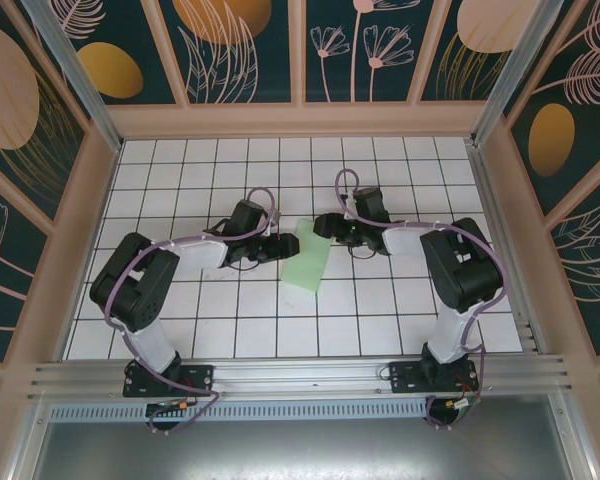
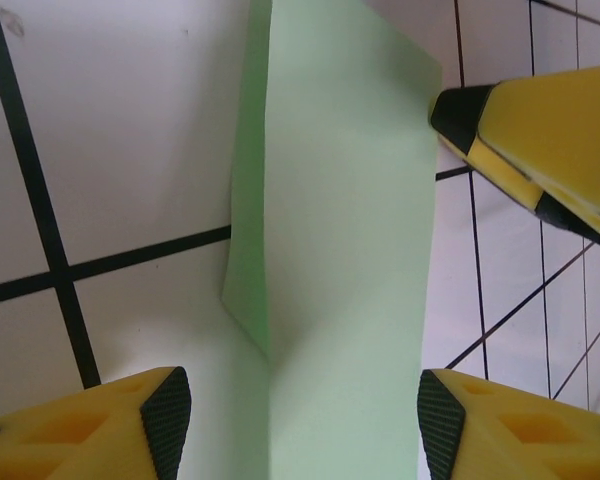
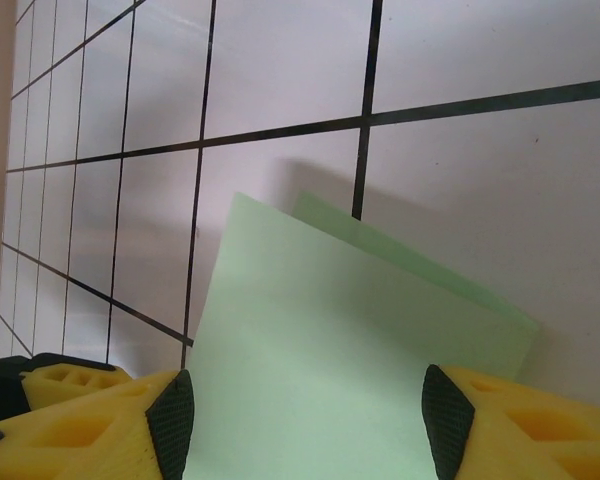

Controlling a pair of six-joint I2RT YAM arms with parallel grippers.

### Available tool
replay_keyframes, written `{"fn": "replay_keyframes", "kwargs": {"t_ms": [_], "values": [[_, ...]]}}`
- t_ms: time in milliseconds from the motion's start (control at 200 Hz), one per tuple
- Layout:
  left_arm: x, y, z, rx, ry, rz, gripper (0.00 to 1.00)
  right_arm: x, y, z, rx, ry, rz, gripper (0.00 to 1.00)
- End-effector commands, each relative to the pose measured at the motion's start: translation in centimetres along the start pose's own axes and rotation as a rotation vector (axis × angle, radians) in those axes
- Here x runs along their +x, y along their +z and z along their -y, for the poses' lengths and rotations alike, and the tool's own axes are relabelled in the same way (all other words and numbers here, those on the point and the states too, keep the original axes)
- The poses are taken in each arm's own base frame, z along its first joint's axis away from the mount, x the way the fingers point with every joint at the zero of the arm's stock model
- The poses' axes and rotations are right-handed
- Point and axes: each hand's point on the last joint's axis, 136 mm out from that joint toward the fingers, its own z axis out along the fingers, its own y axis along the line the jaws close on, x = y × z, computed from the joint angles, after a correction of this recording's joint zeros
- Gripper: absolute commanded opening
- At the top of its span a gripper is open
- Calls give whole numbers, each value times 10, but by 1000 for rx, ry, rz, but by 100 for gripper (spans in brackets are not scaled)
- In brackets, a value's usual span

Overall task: Fold a paper plane with a square sheet of paper (fold left side to right side)
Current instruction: Third fold the triangle at the center of the table.

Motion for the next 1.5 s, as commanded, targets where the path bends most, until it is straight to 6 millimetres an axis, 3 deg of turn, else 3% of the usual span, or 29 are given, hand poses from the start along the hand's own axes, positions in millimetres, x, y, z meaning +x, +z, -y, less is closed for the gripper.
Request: {"fn": "replay_keyframes", "kwargs": {"t_ms": [0,190,420,550,726,831,996,1211,1336,1496], "values": [[5,5,5,47,-4,-26,64,-8,3,-5,-9,-41,9,65],[8,8,7,75,-7,-43,59,-7,4,-3,-5,-44,5,64],[9,5,10,93,-15,-38,35,-15,-1,-6,19,-92,28,65],[11,3,12,106,-20,-31,21,-25,-15,-7,74,-162,73,67],[12,-1,6,83,-44,-6,13,-25,-49,-18,129,-285,164,74],[17,-1,5,110,-93,-2,7,2,-60,-34,130,-403,177,75],[22,-4,6,138,-147,7,2,67,-63,-62,104,-606,169,77],[24,-5,9,162,-166,0,1,136,-41,-87,143,-908,111,80],[25,-5,9,162,-169,-4,0,154,-23,-90,199,-1021,78,83],[25,-5,10,167,-171,-10,0,155,-3,-89,260,-1078,66,83]]}}
